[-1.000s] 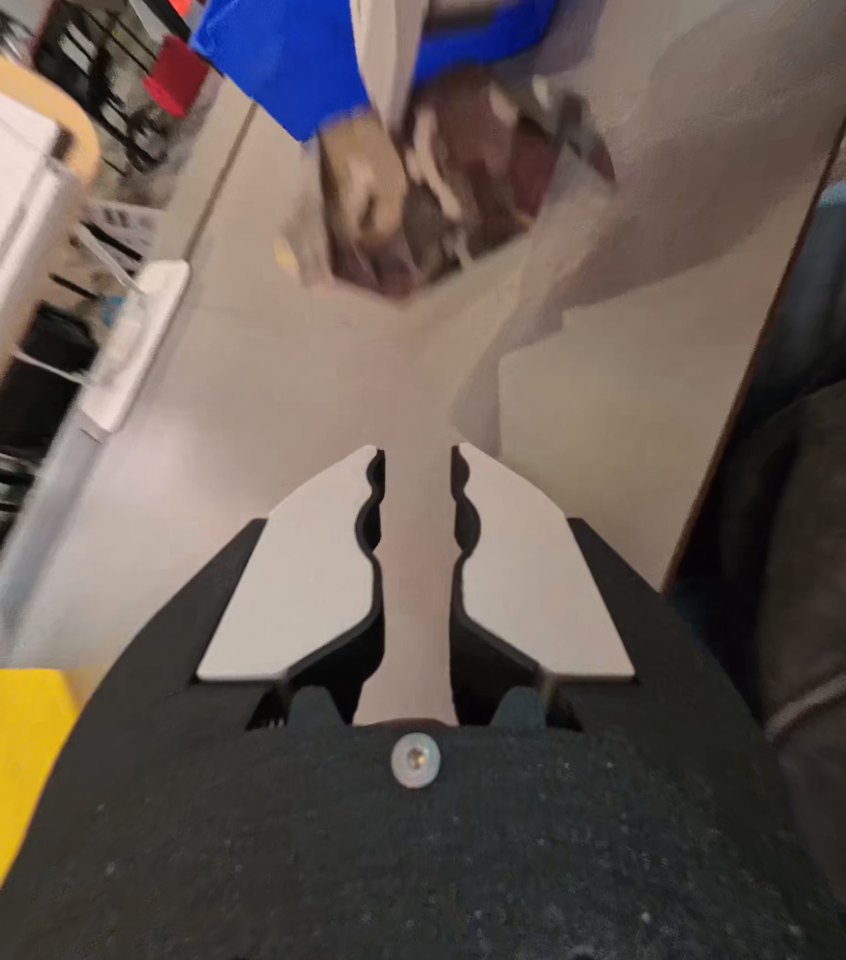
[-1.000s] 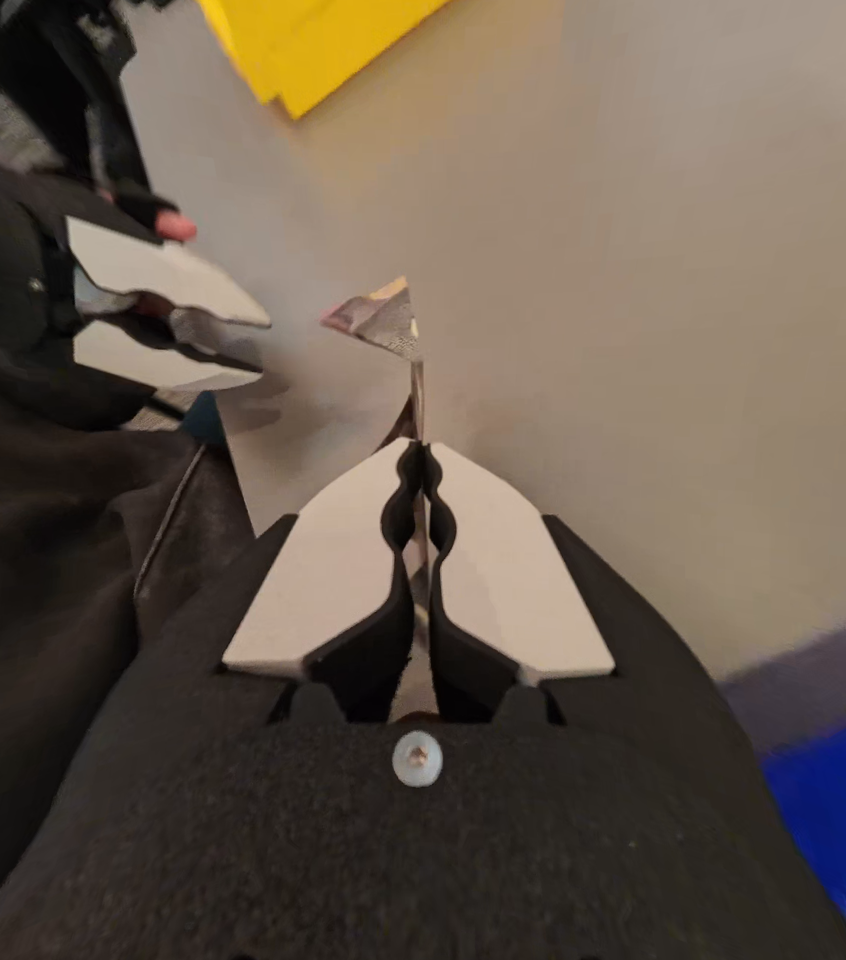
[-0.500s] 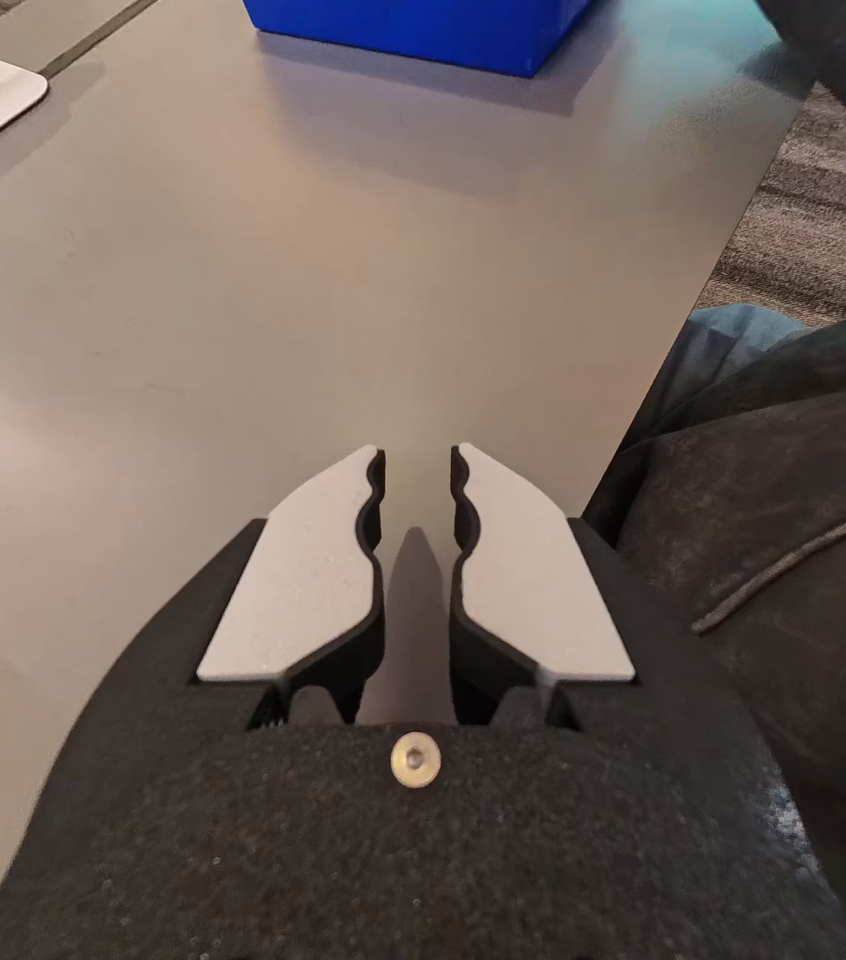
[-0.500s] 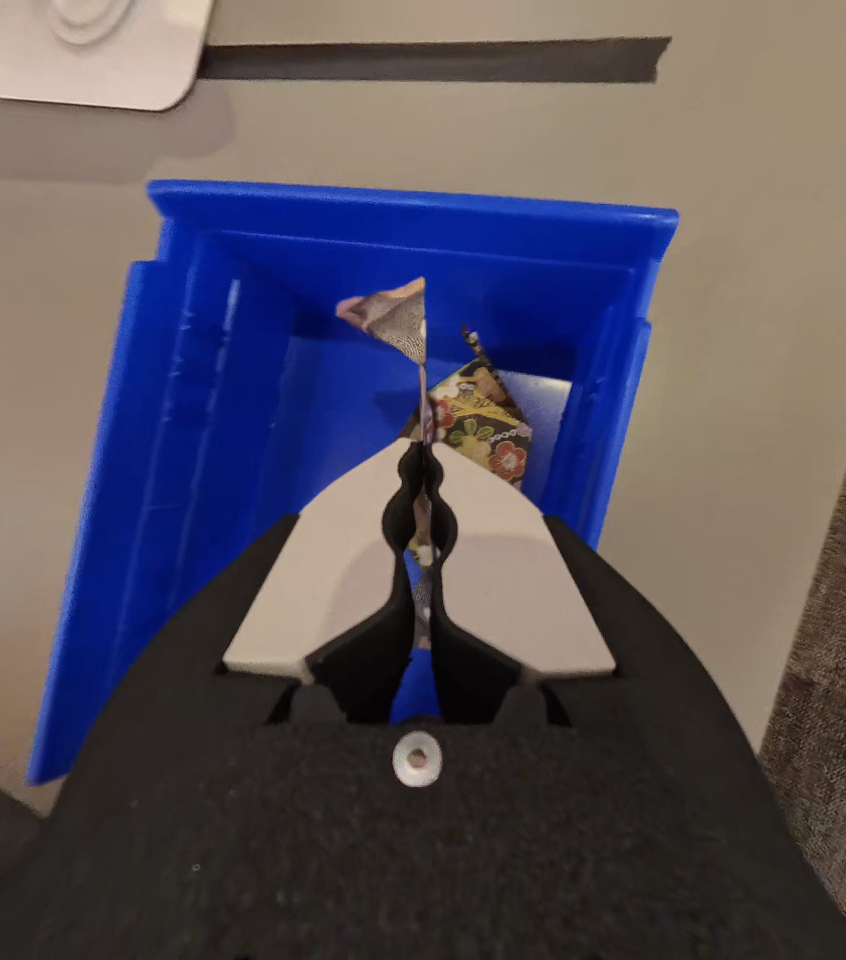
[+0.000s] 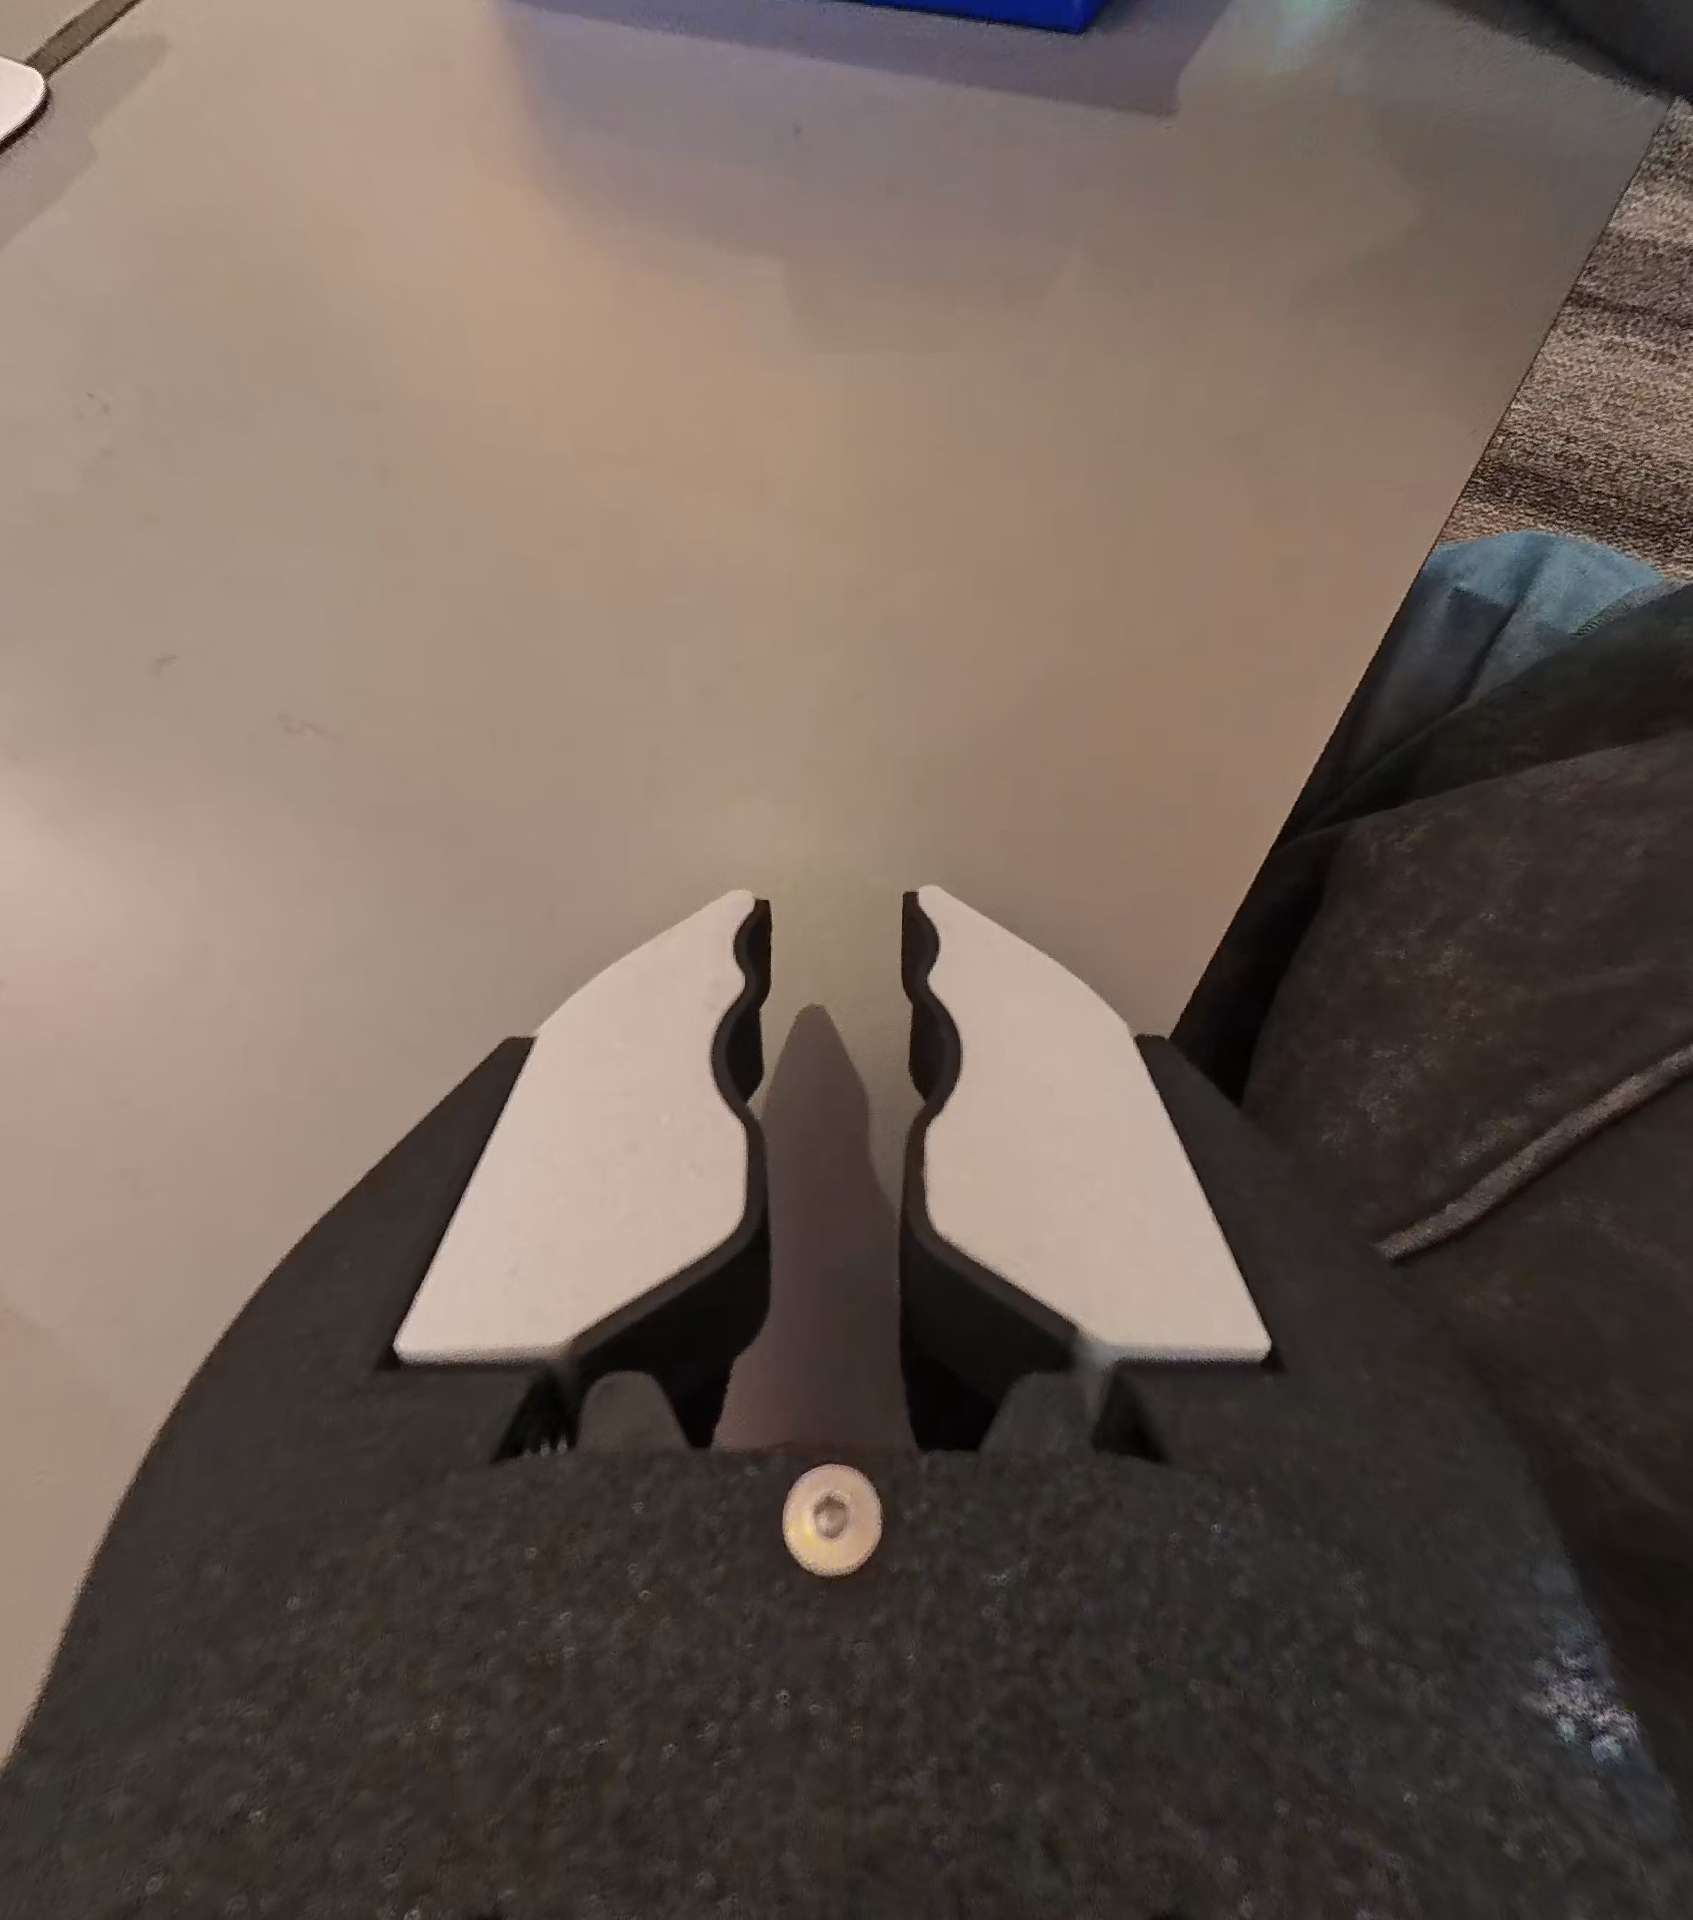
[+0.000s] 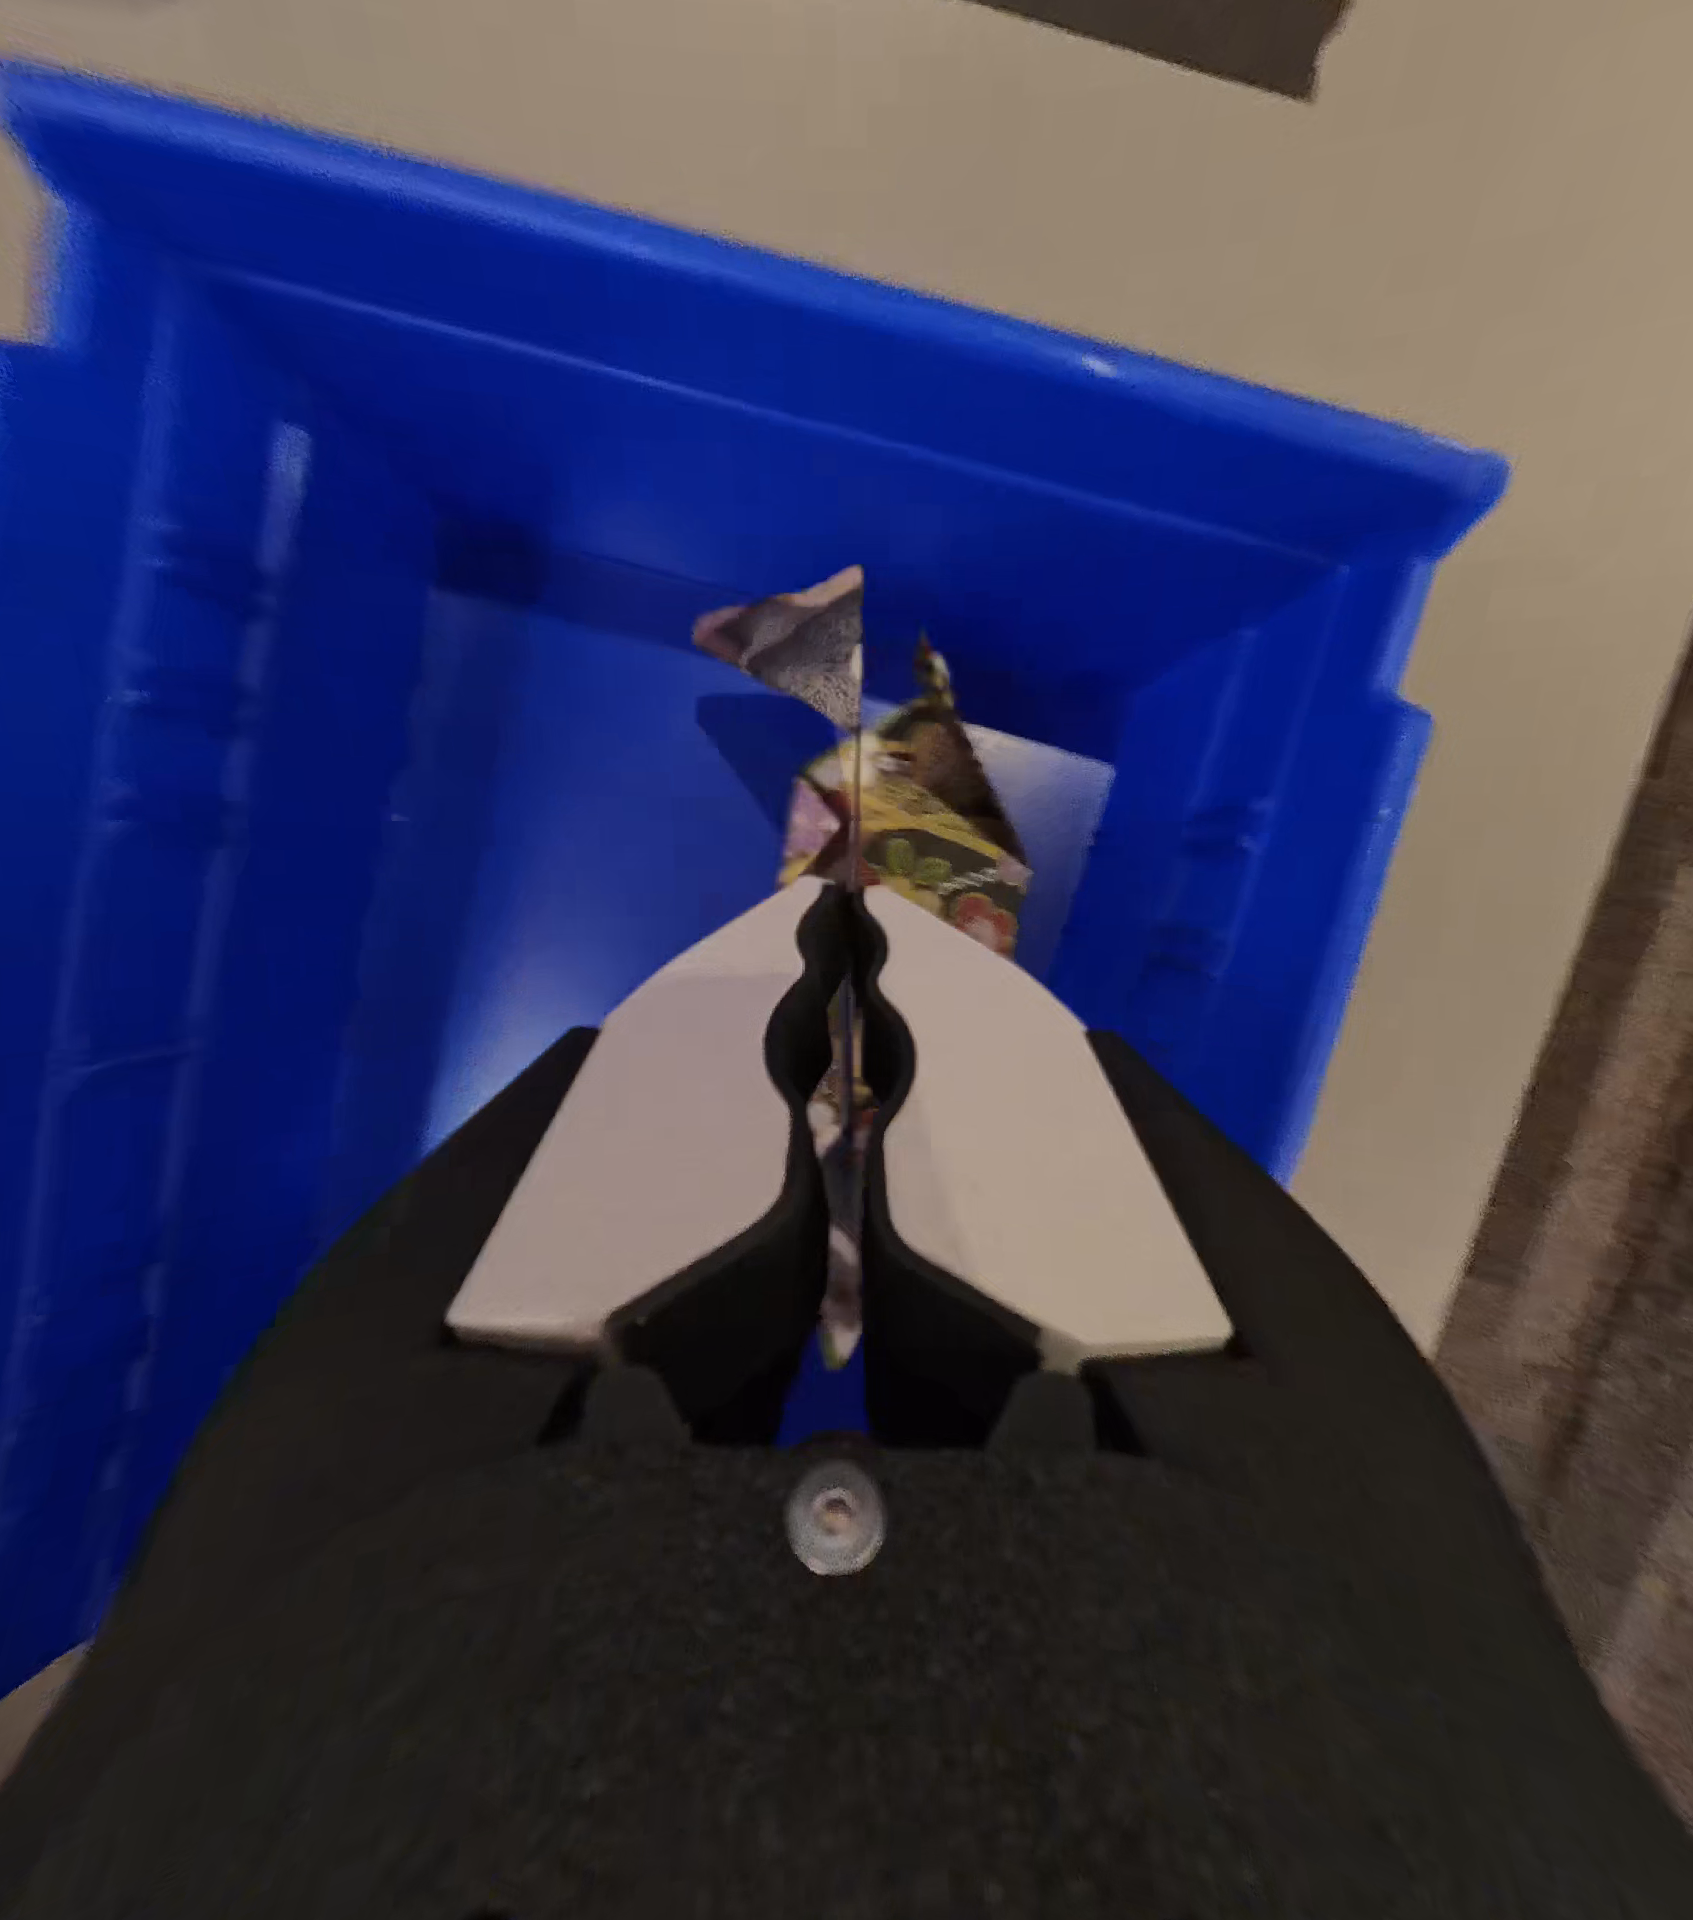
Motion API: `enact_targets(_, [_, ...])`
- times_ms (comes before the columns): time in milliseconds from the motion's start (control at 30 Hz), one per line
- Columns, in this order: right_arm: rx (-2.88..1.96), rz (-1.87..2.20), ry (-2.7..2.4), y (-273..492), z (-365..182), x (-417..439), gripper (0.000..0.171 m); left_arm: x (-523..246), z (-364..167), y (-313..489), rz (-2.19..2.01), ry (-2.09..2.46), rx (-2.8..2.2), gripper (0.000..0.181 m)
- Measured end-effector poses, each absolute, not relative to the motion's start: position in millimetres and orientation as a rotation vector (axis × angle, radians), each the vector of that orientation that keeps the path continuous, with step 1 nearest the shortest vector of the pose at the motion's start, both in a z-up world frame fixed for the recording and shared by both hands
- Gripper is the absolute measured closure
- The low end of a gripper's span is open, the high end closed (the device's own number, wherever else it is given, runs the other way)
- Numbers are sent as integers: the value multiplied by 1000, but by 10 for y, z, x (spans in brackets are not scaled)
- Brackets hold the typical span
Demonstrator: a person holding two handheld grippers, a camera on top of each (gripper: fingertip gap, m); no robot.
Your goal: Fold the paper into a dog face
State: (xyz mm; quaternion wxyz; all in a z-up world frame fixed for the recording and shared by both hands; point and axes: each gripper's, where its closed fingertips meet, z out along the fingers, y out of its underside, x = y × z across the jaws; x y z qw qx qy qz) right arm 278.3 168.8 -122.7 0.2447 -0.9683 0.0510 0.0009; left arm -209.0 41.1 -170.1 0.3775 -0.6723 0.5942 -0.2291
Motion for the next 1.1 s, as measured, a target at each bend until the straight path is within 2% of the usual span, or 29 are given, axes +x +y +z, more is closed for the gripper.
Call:
enact_targets(100, [-2570,213,199,1733,-1025,2633,171,-2094,-1698,412,-590,1519,-1720,158])
enact_targets(233, [-2519,460,352,1774,-1056,2639,171,-2094,-1688,392,-604,1524,-1716,158])
enact_targets(467, [-2777,-72,258,1566,-1569,3026,171,-2099,-1719,382,-598,1541,-1718,158])
enact_targets(633, [-2827,-672,-31,1497,-1636,3256,152,-2101,-1739,373,-572,1557,-1708,158])
enact_targets(733, [-2769,-734,-81,1539,-1579,3226,155,-2100,-1743,375,-569,1558,-1708,158])
enact_targets(833, [-2724,-690,-35,1511,-1395,3200,155,-2102,-1733,382,-577,1549,-1711,158])
enact_targets(933, [-2606,-638,14,1403,-937,3099,150,-2128,-1683,437,-579,1511,-1708,158])
enact_targets(1100, [-2200,-246,-19,1026,-112,2291,154,-2293,-1458,673,-598,1334,-1709,158])
